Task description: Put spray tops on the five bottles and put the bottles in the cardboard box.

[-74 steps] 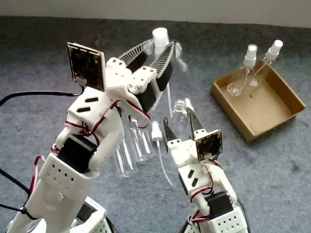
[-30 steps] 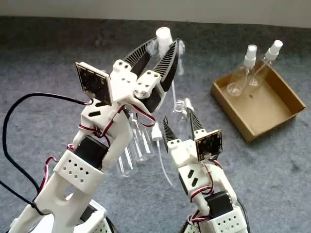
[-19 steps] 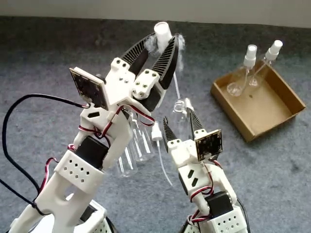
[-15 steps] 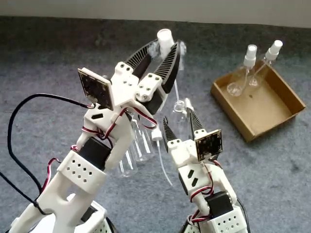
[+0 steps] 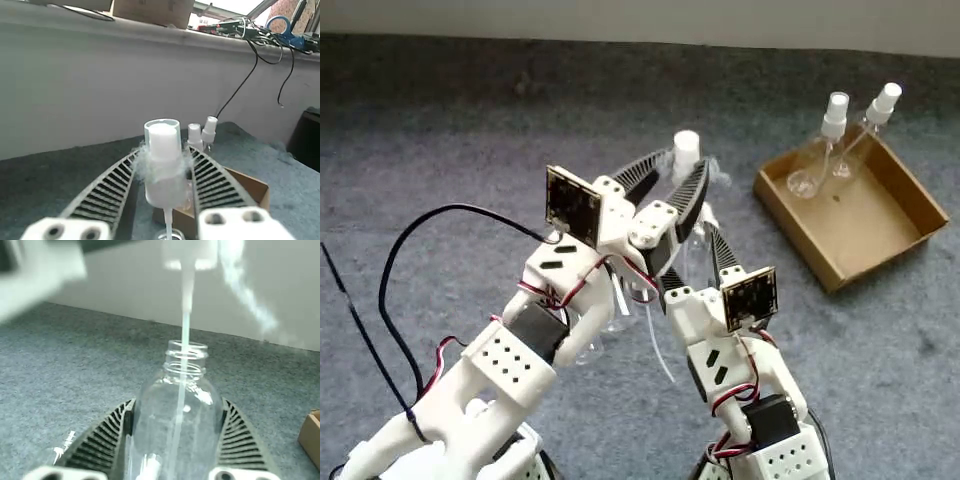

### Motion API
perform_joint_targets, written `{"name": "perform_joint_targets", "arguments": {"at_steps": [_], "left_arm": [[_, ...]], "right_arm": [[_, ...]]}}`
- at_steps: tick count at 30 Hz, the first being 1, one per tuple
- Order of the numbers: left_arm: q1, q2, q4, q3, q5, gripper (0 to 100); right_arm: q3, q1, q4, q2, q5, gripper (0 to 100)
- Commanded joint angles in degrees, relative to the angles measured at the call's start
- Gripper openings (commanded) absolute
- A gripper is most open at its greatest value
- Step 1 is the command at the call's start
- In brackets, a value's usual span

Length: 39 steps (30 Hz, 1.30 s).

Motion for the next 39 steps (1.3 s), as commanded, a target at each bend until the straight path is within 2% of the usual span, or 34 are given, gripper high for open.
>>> {"name": "perform_joint_targets", "arguments": {"at_steps": [1, 5, 10, 21, 36, 39], "left_arm": [[3.9, -1.3, -1.4, 1.2, -0.8, 1], [3.2, -1.3, -1.1, 2.1, -0.8, 1], [2.4, -1.3, 6.2, 1.6, -0.8, 1], [2.4, -1.4, 14.0, 1.6, -0.8, 1], [2.4, -1.4, 14.1, 1.6, -1.0, 1], [2.4, -1.4, 14.2, 1.6, -4.6, 1]], "right_arm": [[6.5, -0.3, 0.3, -0.8, 0.2, 14.2], [6.5, -0.2, 0.4, -0.7, 0.2, 14.2], [6.5, -0.2, 0.4, -0.7, 0.2, 14.2], [6.5, -0.1, 0.5, -0.7, 0.2, 14.2], [6.5, 2.1, 0.5, -0.7, 0.2, 14.2], [6.5, 2.1, 0.5, -0.7, 0.2, 14.2]]}}
